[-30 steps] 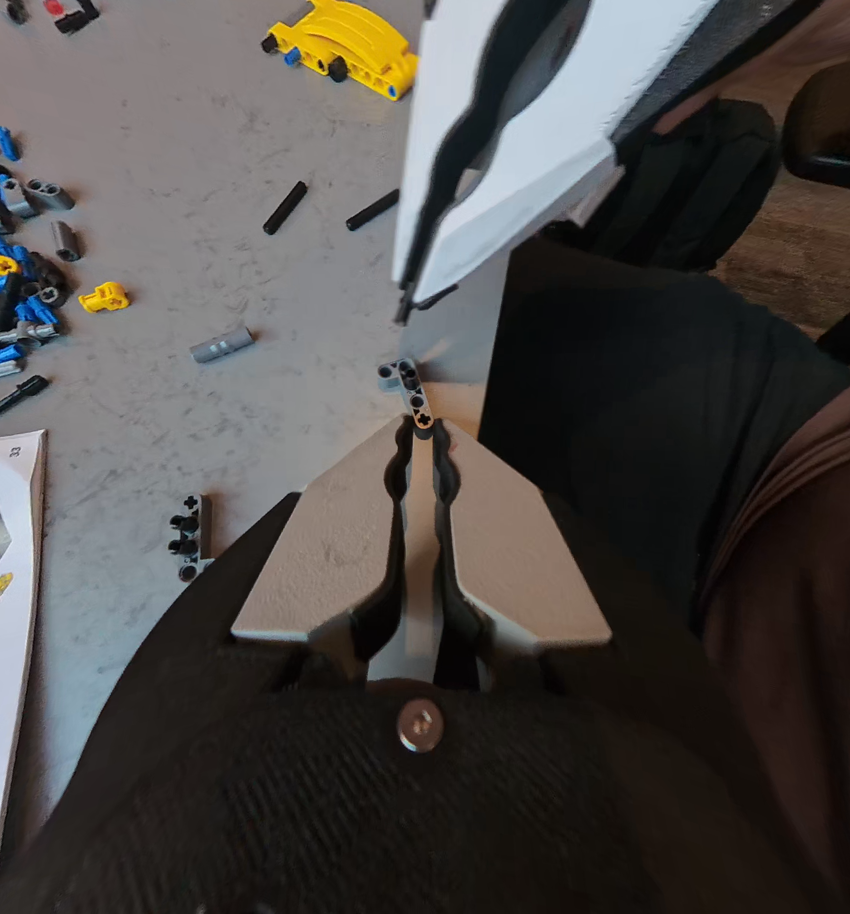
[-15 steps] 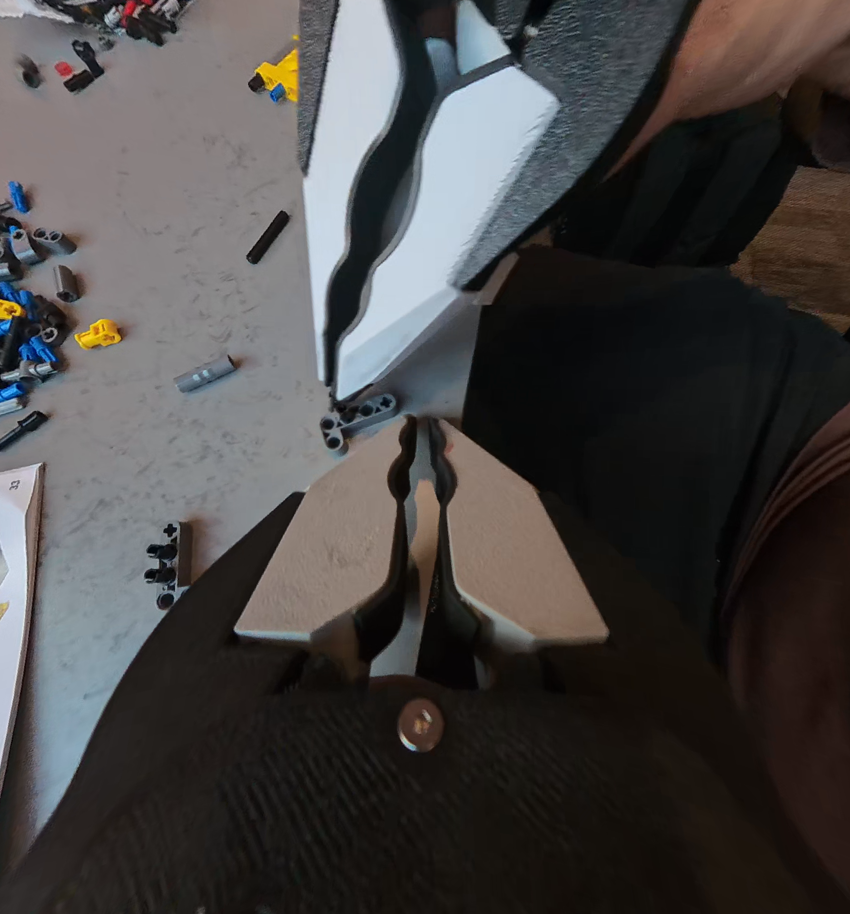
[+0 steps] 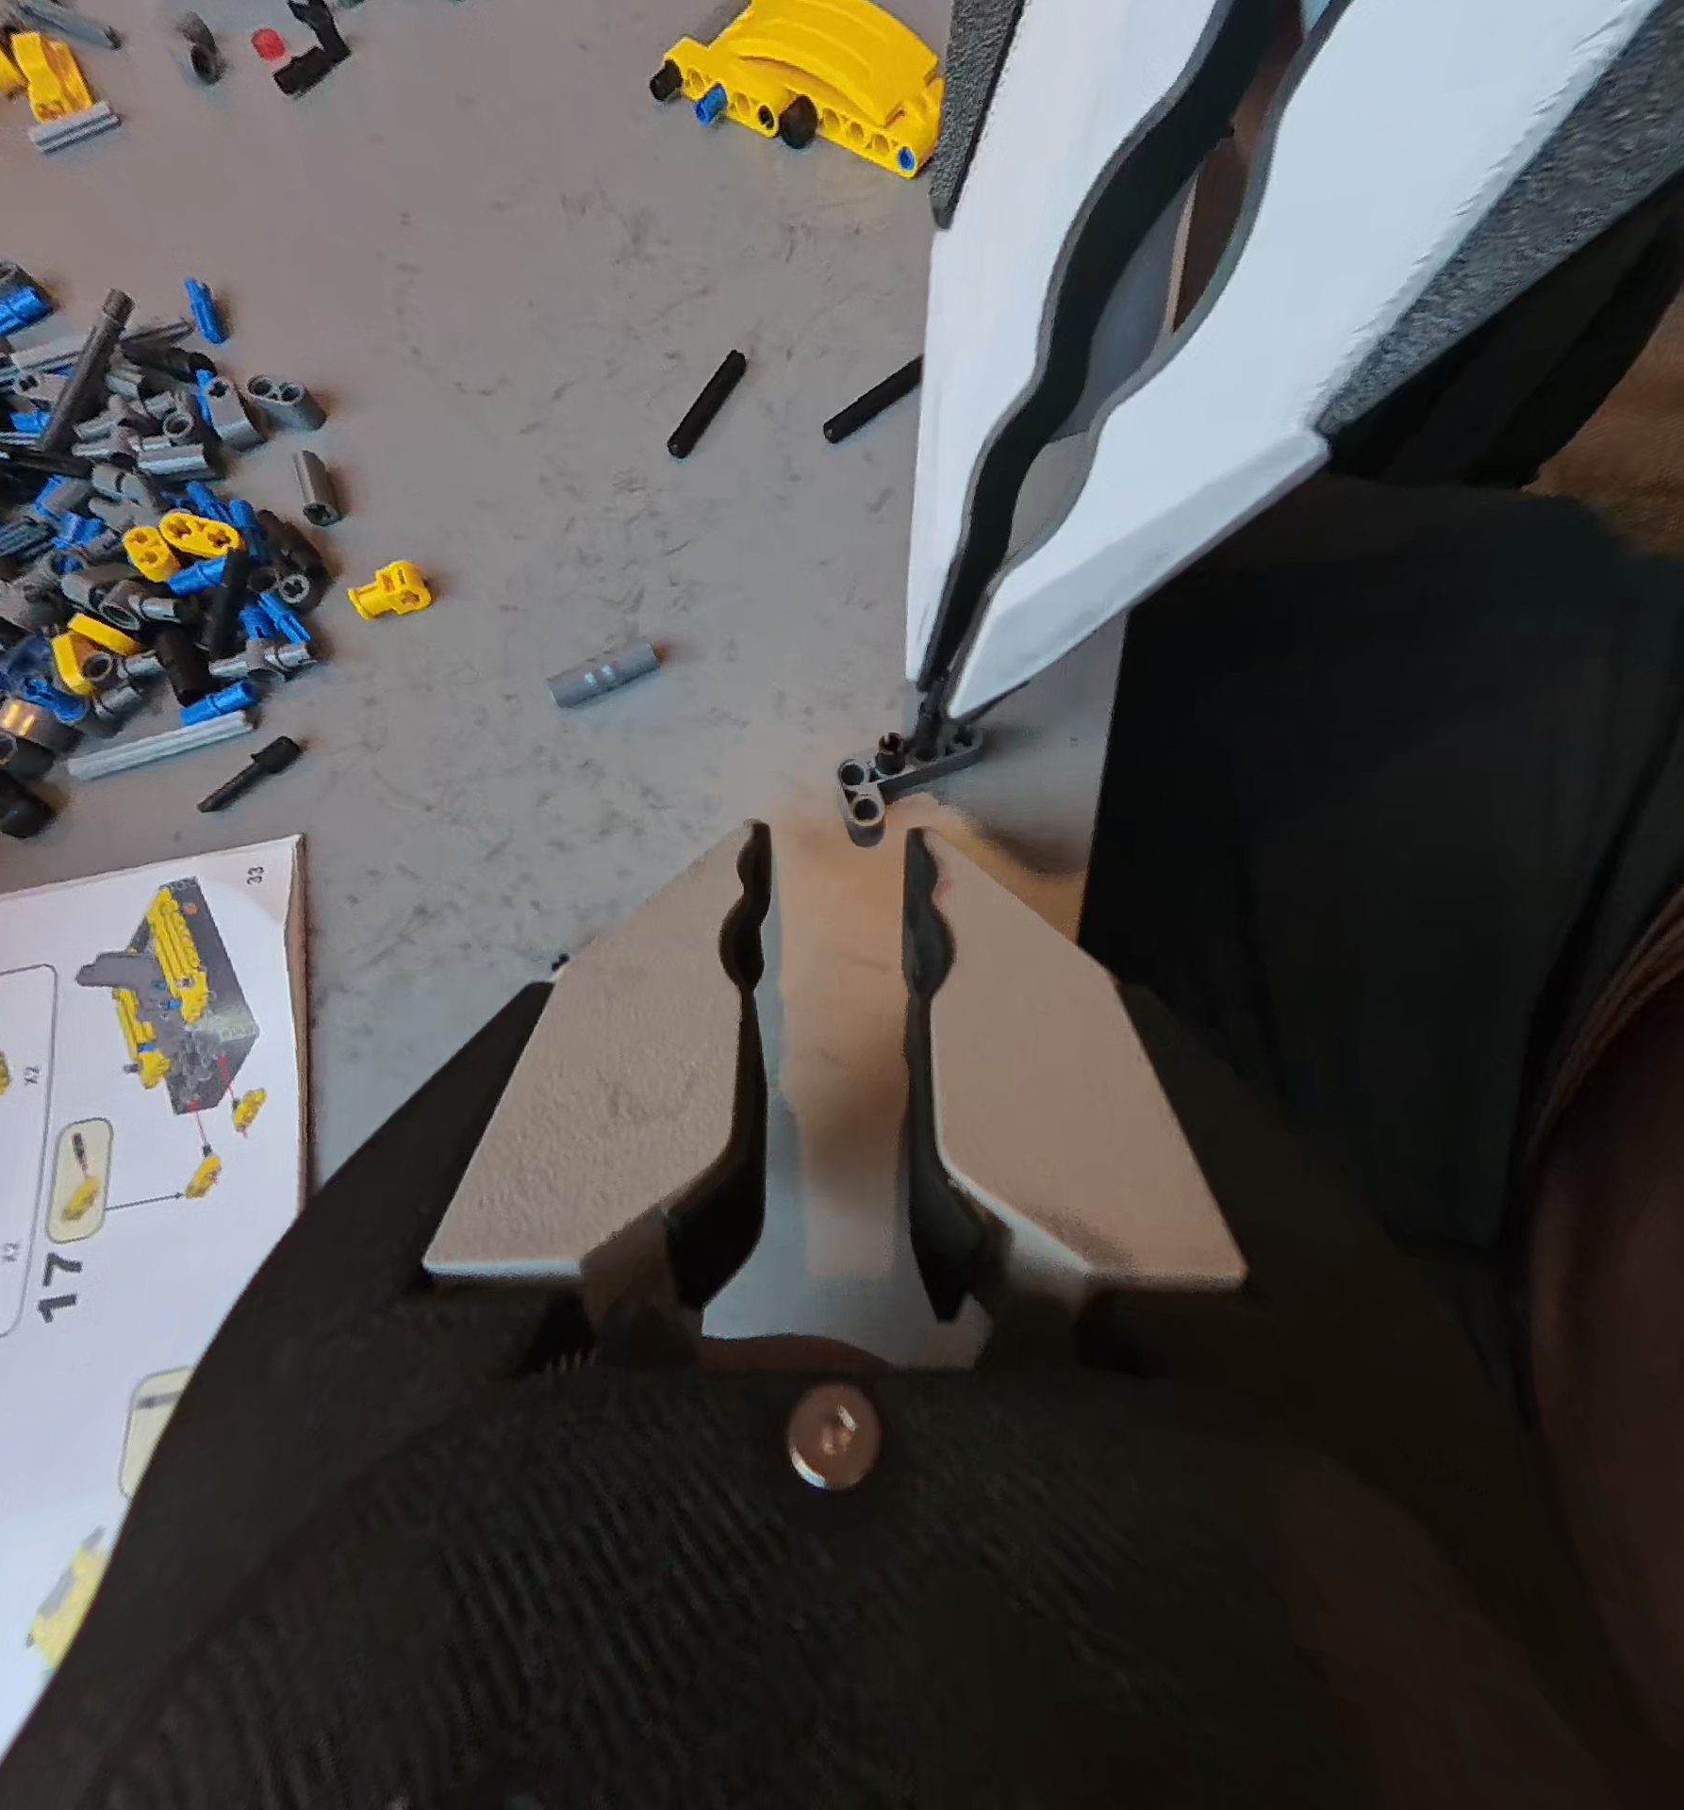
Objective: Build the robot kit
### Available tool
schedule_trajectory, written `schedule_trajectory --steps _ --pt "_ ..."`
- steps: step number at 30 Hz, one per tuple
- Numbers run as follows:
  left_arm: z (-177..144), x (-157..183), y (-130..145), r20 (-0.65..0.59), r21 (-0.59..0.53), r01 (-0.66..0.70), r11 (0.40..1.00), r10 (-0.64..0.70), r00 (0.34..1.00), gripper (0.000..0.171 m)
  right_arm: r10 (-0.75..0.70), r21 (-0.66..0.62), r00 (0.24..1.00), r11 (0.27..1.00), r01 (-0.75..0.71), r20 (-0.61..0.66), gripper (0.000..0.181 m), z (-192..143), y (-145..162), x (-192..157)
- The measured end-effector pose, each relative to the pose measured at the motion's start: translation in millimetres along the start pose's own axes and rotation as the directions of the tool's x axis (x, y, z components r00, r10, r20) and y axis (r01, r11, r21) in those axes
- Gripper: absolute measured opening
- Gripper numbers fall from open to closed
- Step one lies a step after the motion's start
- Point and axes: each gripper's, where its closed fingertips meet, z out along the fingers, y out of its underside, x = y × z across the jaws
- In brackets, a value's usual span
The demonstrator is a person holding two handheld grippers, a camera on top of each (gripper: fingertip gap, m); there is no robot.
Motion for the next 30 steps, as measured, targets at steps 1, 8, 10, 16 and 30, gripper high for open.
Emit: schedule_trajectory --steps 1,8,10,16,30 --pt "2 0 -1 0.002 -0.008 -0.009 1.0 0.009 1.0 0.024 -0.004 -0.008 1.0 1.0 0.004 -0.006 0.003 0 0 0" --pt "6 11 -2 -0.051 -0.015 -0.023 1.0 0.022 0.998 0.013 -0.053 -0.068 0.996 0.996 0.049 -0.069 0.003 0 3 2" --pt "5 16 -1 -0.066 -0.016 -0.021 1.0 0.02 0.998 0.016 -0.055 -0.063 0.996 0.997 0.05 -0.071 0.003 1 2 3" --pt "2 17 1 -0.057 -0.019 -0.01 1.0 0.009 0.998 0.016 -0.051 -0.045 0.996 0.998 0.048 -0.067 0.003 -3 -1 6" --pt "2 10 -5 -0.119 -0.004 -0.088 0.996 0.087 0.989 0.022 -0.089 -0.135 0.993 0.988 0.077 -0.079 0.003 -4 5 1"
